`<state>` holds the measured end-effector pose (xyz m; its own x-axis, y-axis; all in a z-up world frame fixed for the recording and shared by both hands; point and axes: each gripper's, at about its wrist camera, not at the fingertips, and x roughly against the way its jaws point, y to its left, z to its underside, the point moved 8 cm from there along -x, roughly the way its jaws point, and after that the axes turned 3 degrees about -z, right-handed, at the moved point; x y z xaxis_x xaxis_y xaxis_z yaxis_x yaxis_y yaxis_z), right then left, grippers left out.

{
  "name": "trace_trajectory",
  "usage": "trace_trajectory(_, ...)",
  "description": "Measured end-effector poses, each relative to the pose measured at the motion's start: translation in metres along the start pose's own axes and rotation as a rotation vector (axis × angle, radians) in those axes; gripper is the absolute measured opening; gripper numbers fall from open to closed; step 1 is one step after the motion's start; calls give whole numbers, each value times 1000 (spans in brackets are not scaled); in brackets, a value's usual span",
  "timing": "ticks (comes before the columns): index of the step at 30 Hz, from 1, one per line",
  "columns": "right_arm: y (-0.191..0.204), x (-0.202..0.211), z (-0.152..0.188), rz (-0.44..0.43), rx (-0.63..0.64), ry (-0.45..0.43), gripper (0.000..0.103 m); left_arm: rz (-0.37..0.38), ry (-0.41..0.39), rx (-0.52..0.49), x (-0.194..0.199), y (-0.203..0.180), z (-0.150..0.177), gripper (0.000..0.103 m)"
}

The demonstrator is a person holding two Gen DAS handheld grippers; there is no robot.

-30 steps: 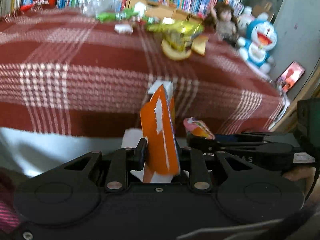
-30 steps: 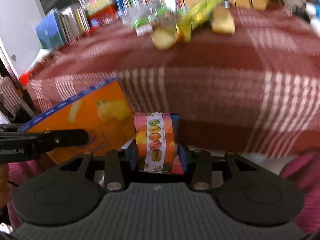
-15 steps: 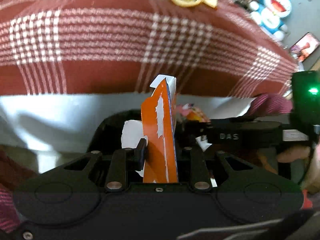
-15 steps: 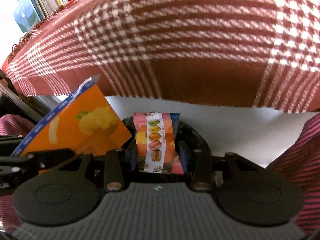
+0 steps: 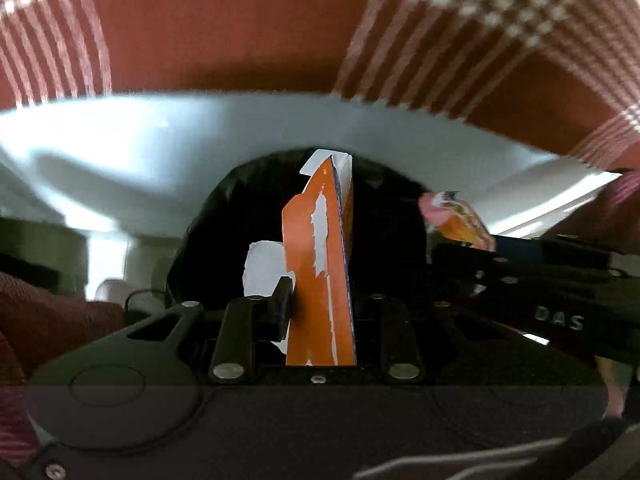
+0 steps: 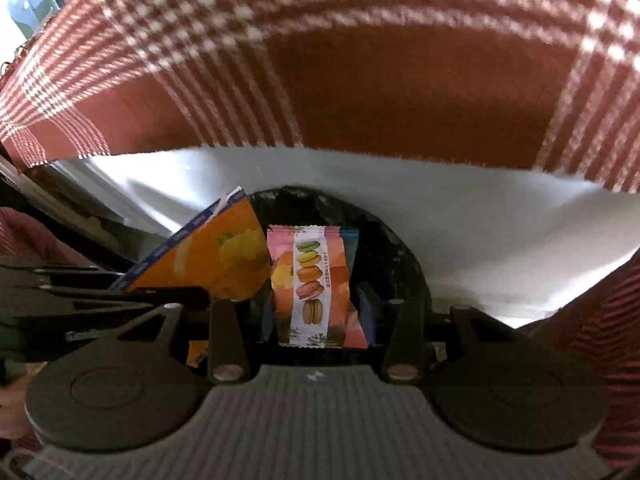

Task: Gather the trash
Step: 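Carry the box and packet down to the white bin and open both tools, then raise both tools back over the table toward the bread crusts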

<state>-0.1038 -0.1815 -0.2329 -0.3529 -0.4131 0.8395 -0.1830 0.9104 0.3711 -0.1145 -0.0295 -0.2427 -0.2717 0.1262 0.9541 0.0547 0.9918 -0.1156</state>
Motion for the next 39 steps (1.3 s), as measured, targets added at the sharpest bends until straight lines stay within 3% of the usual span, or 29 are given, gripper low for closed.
trace_trajectory(3, 2, -10, -3, 0, -13, 17, 53, 5, 19, 19, -4, 0, 0, 32)
trace_trajectory(4, 2, -9, -3, -2, -14, 19, 63, 8, 19, 19, -3, 0, 1, 36)
trace_trajectory(5, 4, -10, -4, -2, -15, 18, 64, 8, 18, 17, -2, 1, 2, 44)
trace_trajectory(7, 4, -10, -4, -8, -22, 17, 75, -8, 11, 15, -3, 2, 0, 47)
trace_trajectory(19, 3, 1, -10, -18, -22, -18, 84, -40, -43, 7, 3, 12, -5, 76)
trace_trajectory(25, 13, 36, -27, -11, 65, -111, 84, 11, -162, -15, 41, 11, -19, 85)
trace_trajectory(34, 42, 120, -66, -19, 280, -313, 85, 87, -426, -81, 127, 0, -49, 91)
trace_trajectory(39, 37, 160, -96, 46, 313, -463, 85, 85, -570, -121, 161, -17, -74, 98)
